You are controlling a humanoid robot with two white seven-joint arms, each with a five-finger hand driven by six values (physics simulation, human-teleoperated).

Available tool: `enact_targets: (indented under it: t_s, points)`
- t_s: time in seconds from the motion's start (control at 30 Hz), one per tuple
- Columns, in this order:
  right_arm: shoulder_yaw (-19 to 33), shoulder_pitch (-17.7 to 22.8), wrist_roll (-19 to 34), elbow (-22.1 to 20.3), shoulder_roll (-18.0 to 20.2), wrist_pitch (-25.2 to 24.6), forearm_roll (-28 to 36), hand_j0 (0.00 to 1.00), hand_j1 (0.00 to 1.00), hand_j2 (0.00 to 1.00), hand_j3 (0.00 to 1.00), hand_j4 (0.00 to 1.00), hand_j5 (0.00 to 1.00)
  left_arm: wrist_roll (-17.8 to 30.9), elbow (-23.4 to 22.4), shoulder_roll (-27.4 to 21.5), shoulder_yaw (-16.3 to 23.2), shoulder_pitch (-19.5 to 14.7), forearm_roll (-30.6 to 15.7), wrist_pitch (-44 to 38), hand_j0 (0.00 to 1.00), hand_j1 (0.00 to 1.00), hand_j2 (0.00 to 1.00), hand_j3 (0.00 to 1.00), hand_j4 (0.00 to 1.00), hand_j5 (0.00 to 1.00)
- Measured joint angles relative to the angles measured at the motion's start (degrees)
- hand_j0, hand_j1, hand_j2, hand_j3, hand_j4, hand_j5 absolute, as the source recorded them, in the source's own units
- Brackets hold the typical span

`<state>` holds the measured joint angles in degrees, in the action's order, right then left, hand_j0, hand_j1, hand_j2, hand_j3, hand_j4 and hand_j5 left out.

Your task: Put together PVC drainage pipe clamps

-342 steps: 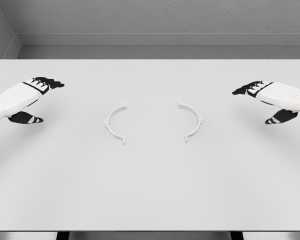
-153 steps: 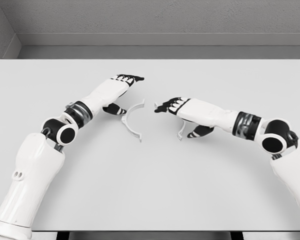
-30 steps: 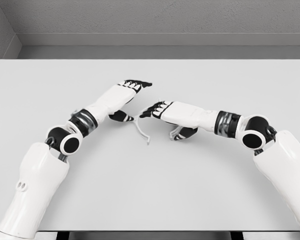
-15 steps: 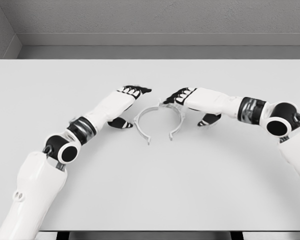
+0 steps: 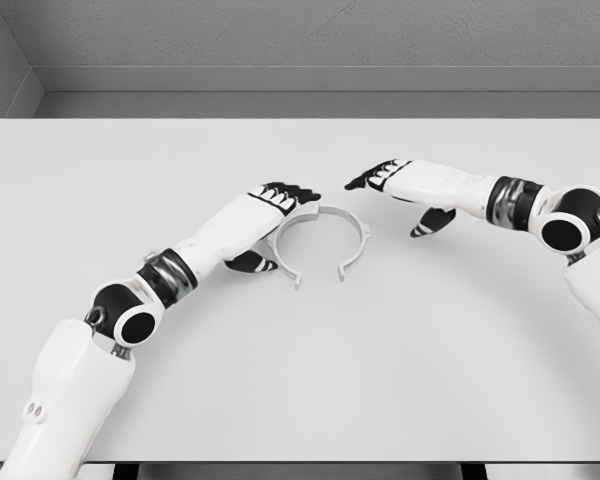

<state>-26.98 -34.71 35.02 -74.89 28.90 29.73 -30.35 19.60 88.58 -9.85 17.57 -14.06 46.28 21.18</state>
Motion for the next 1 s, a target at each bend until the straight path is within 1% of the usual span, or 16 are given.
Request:
enact_targets:
  t_s: [0.17, 0.37, 0.57, 1.0]
  points:
    - [0.2, -2.2, 0.0, 1.8, 0.3, 0.0, 0.1, 1.0, 1.0, 1.0, 1.0, 1.0, 1.0, 0.0, 0.0, 0.1, 0.7, 0.0, 0.2, 0.0, 1.0, 1.0, 1.0, 1.0, 1.0, 1.0]
    - [0.4, -3.3, 0.0, 3.2, 0.6, 0.0, 0.2, 1.0, 1.0, 1.0, 1.0, 1.0, 1.0, 0.0, -0.1, 0.3, 2.2, 0.0, 0.2, 0.0, 1.0, 1.0, 1.0, 1.0, 1.0, 1.0]
    - [0.4, -3.3, -2.2, 4.7, 1.6, -0.1, 0.2, 1.0, 1.0, 1.0, 1.0, 1.0, 1.0, 0.0, -0.2, 0.4, 3.4, 0.0, 0.2, 0.1, 1.0, 1.0, 1.0, 1.0, 1.0, 1.0]
    - [0.4, -3.3, -2.5, 4.8, 1.7, -0.1, 0.2, 1.0, 1.0, 1.0, 1.0, 1.0, 1.0, 0.0, -0.9, 0.4, 3.8, -0.5, 0.4, -0.1, 1.0, 1.0, 1.0, 1.0, 1.0, 1.0]
